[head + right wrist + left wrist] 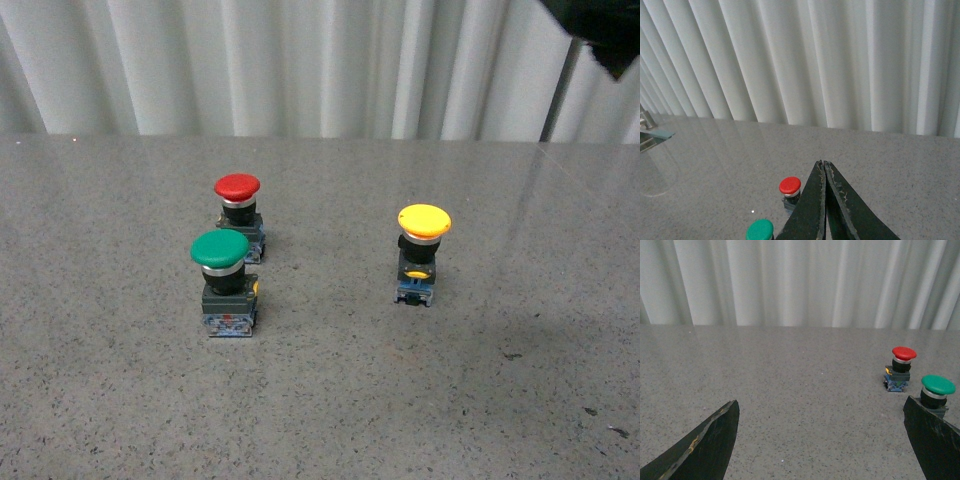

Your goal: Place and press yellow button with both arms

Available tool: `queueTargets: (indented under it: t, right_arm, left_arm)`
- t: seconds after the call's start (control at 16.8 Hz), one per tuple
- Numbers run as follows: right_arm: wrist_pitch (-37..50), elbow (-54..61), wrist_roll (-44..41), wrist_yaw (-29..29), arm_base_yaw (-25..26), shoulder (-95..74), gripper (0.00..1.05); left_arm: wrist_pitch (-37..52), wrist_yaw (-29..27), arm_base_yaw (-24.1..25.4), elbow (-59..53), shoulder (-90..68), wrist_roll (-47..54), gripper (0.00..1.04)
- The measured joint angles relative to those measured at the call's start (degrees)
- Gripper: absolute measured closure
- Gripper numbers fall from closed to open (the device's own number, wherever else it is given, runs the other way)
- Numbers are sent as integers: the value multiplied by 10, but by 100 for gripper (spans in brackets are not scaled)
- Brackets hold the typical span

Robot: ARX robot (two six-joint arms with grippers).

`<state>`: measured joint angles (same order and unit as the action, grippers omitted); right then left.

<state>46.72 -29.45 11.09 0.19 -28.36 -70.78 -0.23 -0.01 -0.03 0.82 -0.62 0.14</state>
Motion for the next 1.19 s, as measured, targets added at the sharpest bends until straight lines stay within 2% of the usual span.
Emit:
queueTargets:
  t: [0.06,0.12,0.18,0.24,0.3,0.36,0.65,0.77,1.19]
  right_arm:
    - [-17,24,-1,2,9,39,103]
    - [-91,38,-28,97,8,90,103]
    - [-150,83,-63,173,41,166,103]
    - [-193,128,-82,177,94,234,103]
    - [-229,163,-90,149,143,300,103]
    - [-238,187,-96,119,172,348,103]
    - [-259,236,-105,63,222,430,103]
    - [-271,245,-107,4,280,464,103]
    - [-319,277,-107,-2,284,547,103]
  left_arm:
    - [0,0,0,0,0,0,7]
    - [0,0,0,0,0,0,7]
    - [0,0,0,0,0,0,7]
    - [0,0,0,0,0,0,7]
    - [0,0,0,0,0,0,7]
    - [0,0,0,0,0,0,7]
    - [0,0,0,0,0,0,7]
    - [0,0,0,0,0,0,7]
    - [0,0,0,0,0,0,7]
